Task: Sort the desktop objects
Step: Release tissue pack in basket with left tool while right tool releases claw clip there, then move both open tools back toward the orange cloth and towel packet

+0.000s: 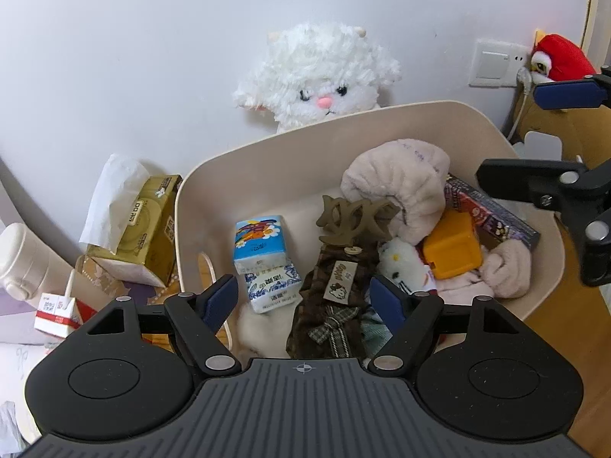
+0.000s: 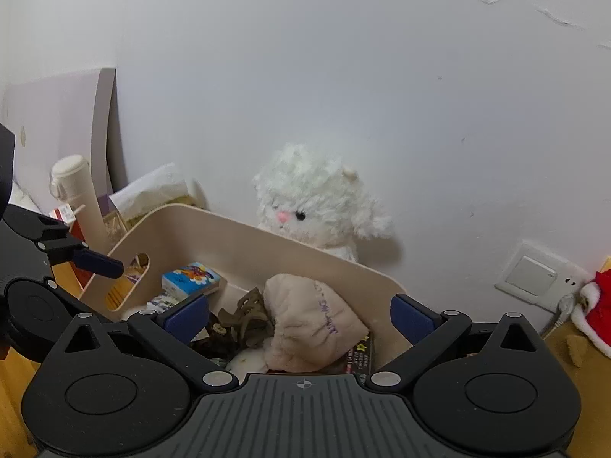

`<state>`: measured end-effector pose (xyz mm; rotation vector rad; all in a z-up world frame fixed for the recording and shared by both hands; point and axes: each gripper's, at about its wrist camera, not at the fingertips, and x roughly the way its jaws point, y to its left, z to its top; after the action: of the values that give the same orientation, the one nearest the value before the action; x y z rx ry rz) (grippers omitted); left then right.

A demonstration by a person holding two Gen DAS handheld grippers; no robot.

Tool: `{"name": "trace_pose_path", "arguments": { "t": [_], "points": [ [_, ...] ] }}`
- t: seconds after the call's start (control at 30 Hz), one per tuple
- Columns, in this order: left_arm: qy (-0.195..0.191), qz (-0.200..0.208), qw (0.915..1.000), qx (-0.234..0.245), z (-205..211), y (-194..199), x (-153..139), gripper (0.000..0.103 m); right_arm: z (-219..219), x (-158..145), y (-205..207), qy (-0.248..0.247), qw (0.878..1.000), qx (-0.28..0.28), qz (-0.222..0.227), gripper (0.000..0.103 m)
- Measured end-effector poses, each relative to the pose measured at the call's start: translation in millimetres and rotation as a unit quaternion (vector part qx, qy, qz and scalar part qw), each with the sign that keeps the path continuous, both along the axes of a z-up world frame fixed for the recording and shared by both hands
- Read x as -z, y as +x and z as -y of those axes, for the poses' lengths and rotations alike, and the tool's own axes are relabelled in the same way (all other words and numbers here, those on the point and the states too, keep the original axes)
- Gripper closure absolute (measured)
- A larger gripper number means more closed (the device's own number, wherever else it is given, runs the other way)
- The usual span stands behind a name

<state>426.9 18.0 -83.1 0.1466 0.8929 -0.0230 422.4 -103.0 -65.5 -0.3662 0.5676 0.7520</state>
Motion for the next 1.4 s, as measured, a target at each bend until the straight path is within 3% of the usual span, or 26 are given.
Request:
{"name": "trace_pose_path", "arguments": {
  "t": [0.33, 0.63, 0.73, 0.9, 1.07, 1.4],
  "points": [
    [-0.004, 0.023, 0.9997, -0.006, 7, -36, -26, 0.023, 37, -23, -28, 0.037, 0.999, 0.002, -0.004, 0.000],
    [-0.011, 0.025, 0.9996, 0.002, 12, -80, -33, 0.020, 70, -27, -63, 0.016, 0.999, -0.028, 0.006, 0.000],
    [-0.017, 0.014, 0.9997, 0.000, 14, -95, -31, 0.020, 81, -24, -74, 0.012, 0.999, -0.041, -0.021, 0.000],
    [-0.021, 0.001, 0.9998, 0.003, 21, -119, -23, 0.019, 90, -14, -96, 0.006, 0.997, -0.060, -0.052, 0.000],
    [-0.045, -0.029, 0.9985, -0.006, 24, -135, -8, 0.019, 90, 8, -121, -0.040, 0.994, -0.078, -0.071, 0.000],
    [-0.038, -0.069, 0.9967, -0.018, 30, -151, 34, 0.019, 97, 58, -140, -0.101, 0.984, -0.093, -0.113, 0.000]
  ]
}}
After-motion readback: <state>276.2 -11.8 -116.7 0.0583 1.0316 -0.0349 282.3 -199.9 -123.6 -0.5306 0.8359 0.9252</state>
